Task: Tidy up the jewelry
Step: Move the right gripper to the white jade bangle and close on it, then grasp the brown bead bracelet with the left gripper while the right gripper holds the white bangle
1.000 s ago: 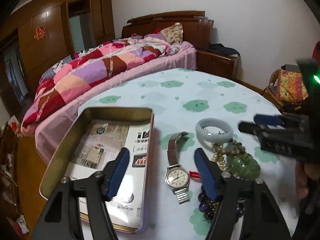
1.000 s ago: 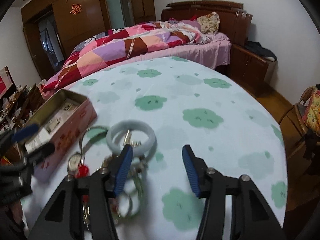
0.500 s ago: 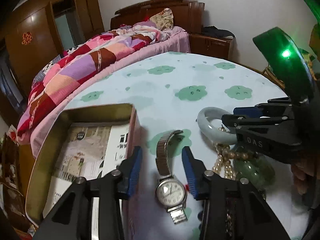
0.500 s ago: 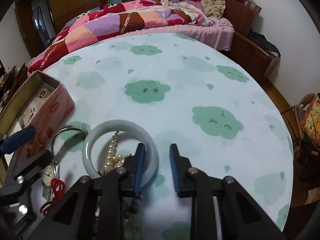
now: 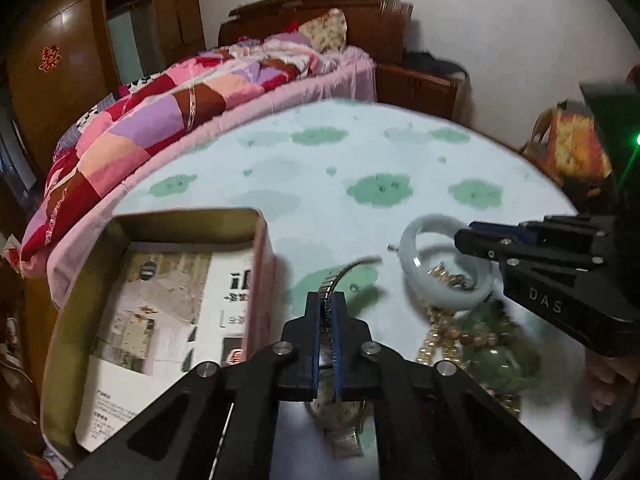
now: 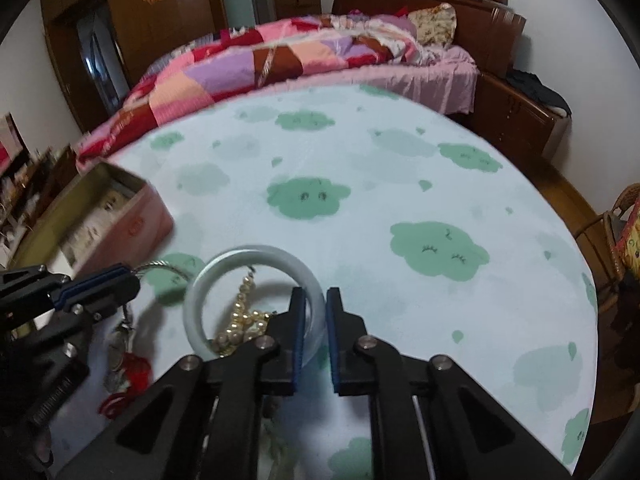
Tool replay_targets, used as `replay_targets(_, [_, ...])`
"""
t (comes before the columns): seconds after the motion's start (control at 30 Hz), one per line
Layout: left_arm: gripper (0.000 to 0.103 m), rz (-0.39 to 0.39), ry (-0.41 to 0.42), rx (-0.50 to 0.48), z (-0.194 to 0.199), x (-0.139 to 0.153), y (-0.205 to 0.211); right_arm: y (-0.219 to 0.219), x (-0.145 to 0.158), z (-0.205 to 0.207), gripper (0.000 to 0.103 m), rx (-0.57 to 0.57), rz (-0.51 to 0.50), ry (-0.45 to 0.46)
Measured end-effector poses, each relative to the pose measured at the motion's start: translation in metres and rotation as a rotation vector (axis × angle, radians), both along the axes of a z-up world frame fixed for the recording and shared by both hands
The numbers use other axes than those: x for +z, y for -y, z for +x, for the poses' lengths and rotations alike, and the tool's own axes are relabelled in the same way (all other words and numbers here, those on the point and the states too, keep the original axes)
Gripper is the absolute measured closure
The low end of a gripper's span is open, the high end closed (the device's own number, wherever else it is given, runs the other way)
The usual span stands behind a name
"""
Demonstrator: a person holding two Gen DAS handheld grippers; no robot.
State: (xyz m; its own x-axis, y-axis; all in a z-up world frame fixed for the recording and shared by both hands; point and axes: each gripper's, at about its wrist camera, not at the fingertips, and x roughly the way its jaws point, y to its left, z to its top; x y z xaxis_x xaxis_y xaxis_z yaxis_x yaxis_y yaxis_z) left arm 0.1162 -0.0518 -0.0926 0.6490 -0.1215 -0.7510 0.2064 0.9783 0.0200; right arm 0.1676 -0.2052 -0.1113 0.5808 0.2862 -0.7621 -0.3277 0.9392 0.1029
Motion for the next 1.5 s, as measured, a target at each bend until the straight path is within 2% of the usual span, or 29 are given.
replay_targets(0.17, [0.100, -0.074, 0.060, 0.003, -0.019, 0.028, -0.011, 0.003, 0.016, -0.010, 0.090, -0.003, 0.035, 0.049])
replay_targets(0.27, [0.103, -0.104, 0.110, 0.002, -0.030, 0.047, -0.015, 0.005, 0.024, -0.013, 0.090, -0.005, 0.059, 0.074])
replay_targets(0.47, [0.103, -0.132, 0.197, -0.004, -0.044, 0.084, -0.026, 0.003, 0.037, -0.018, 0.090, 0.000, 0.078, 0.121])
replay_targets(0.6, [0.103, -0.133, 0.204, -0.007, -0.044, 0.085, -0.026, -0.002, 0.044, -0.019, 0.090, 0.008, 0.084, 0.143])
replay_targets(0.7, [0.103, -0.099, 0.170, -0.016, -0.036, 0.071, -0.017, 0.000, 0.047, -0.020, 0.090, 0.009, 0.081, 0.154])
replay_targets(0.77, [0.091, -0.055, 0.133, -0.014, -0.028, 0.057, -0.009, 0.003, 0.046, -0.022, 0.090, 0.003, 0.079, 0.157])
replay_targets(0.83, [0.042, -0.035, 0.111, -0.009, -0.023, 0.045, -0.004, 0.008, 0.043, -0.021, 0.090, -0.008, 0.077, 0.154])
replay_targets(0.87, [0.034, -0.036, 0.121, -0.006, -0.022, 0.039, -0.001, 0.012, 0.042, -0.023, 0.090, -0.013, 0.080, 0.152])
replay_targets(0.9, [0.031, -0.033, 0.125, -0.003, -0.022, 0.035, 0.000, 0.016, 0.039, -0.021, 0.090, -0.022, 0.082, 0.147])
replay_targets(1.03, [0.031, -0.046, 0.089, -0.031, -0.018, 0.024, 0.010, 0.028, 0.035, -0.022, 0.090, -0.045, 0.092, 0.139])
replay_targets(1.13, [0.031, -0.088, 0.063, -0.063, -0.018, 0.022, 0.021, 0.036, 0.033, -0.023, 0.090, -0.060, 0.095, 0.141])
replay_targets(1.2, [0.031, -0.072, 0.050, -0.075, -0.017, 0.019, 0.030, 0.040, 0.032, -0.023, 0.090, -0.067, 0.098, 0.140])
replay_targets(1.27, [0.035, -0.049, 0.035, -0.100, -0.013, 0.014, 0.043, 0.044, 0.031, -0.025, 0.090, -0.072, 0.102, 0.144])
replay_targets(1.33, [0.055, -0.046, -0.003, -0.122, -0.008, 0.006, 0.050, 0.046, 0.030, -0.027, 0.090, -0.075, 0.102, 0.146])
replay_targets(1.4, [0.069, -0.054, -0.057, -0.138, -0.001, -0.006, 0.056, 0.047, 0.028, -0.028, 0.090, -0.077, 0.101, 0.147])
replay_targets(1.43, [0.082, -0.053, -0.078, -0.143, 0.001, -0.011, 0.058, 0.048, 0.027, -0.028, 0.090, -0.077, 0.101, 0.147])
replay_targets(1.47, [0.091, -0.060, -0.098, -0.151, 0.003, -0.015, 0.059, 0.049, 0.027, -0.028, 0.090, -0.078, 0.102, 0.147])
replay_targets(1.5, [0.096, -0.066, -0.104, -0.149, 0.002, -0.015, 0.059, 0.049, 0.027, -0.029, 0.090, -0.079, 0.102, 0.148])
